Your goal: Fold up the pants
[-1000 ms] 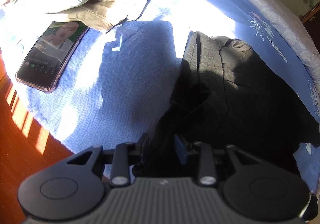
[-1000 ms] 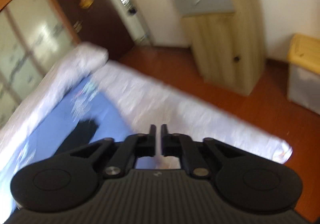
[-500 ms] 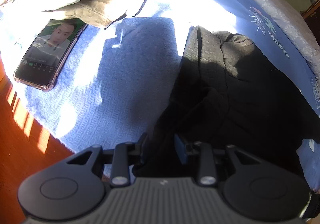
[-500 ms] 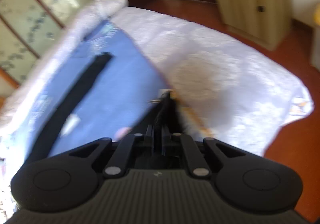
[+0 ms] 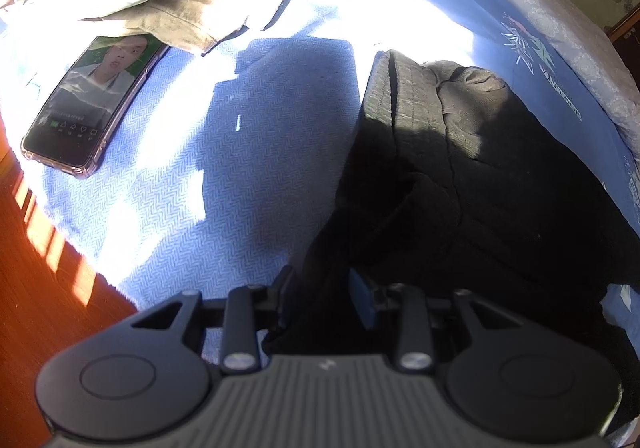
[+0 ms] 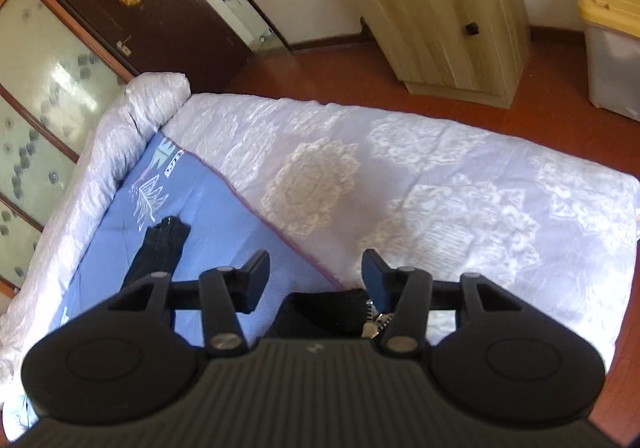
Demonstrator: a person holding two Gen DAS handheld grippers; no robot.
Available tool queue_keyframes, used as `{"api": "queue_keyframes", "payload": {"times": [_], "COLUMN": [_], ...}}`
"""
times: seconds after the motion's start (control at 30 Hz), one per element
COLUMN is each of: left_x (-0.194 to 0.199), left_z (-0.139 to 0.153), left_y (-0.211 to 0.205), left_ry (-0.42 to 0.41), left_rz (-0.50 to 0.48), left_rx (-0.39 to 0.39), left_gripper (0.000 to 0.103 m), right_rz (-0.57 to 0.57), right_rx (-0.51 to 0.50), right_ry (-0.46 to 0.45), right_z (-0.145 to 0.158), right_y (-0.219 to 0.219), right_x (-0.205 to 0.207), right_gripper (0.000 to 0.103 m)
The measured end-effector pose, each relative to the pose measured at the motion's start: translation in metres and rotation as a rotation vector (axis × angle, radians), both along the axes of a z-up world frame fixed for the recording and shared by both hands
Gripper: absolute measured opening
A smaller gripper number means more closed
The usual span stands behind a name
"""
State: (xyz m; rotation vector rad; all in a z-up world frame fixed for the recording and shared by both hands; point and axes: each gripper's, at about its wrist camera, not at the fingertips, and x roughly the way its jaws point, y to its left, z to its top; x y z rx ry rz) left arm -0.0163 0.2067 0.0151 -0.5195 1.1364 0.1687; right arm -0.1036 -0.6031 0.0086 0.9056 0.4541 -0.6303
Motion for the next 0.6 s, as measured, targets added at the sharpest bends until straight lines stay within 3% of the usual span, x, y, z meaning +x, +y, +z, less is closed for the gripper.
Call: {"api": "queue_keyframes", "payload": {"times": [0.1,0.27,0.4,0.5,0.53,0.57,0.6], "left_x": [0.001,0.003,0.004,0.002,0.002,0.001,0.001], "left_z": [-0.001,-0.002,-0.001,0.0,0.0,-0.001,-0.001], "left_y": [0.003,0.0,-0.002,-0.001,-0.001,-0.001,-0.002], "left_ry": [0.005,0.009,0.01,0.005,0.002,-0.001,-0.003], "left_rz": [0.002,-0.006,-0.011,-0.007,-0.007,-0.007,-0.007], "left_rx": [-0.018,-0.004,0.003,-0.004,-0.003,-0.001,0.0], "left_gripper": [0.032,0.032,0.031,0.031,0.031,0.031,0.031], "right_rz": [-0.004,0.042,0.056,0.053,0.06,0.08,0.095], "right_rx": [0.037,0.051,0.099,0.036,0.015,-0.001,-0.009], "right_ry": [-0.084,-0.067,-0.075,-0.024,-0.003,0.026,0.058], "right_z": [-0.006,-0.006,-0.019,-0.019,-0.018,-0.016,-0.015], "right_y": [-0.006,0.004,0.017,0.03,0.035,0.039,0.044], "right_x": [-0.04,-0.082,-0.08,-0.065,-0.061,-0.054,-0.048], "right_gripper": [0.054,0.057,0.061,0.061,0.055,0.04,0.031]}}
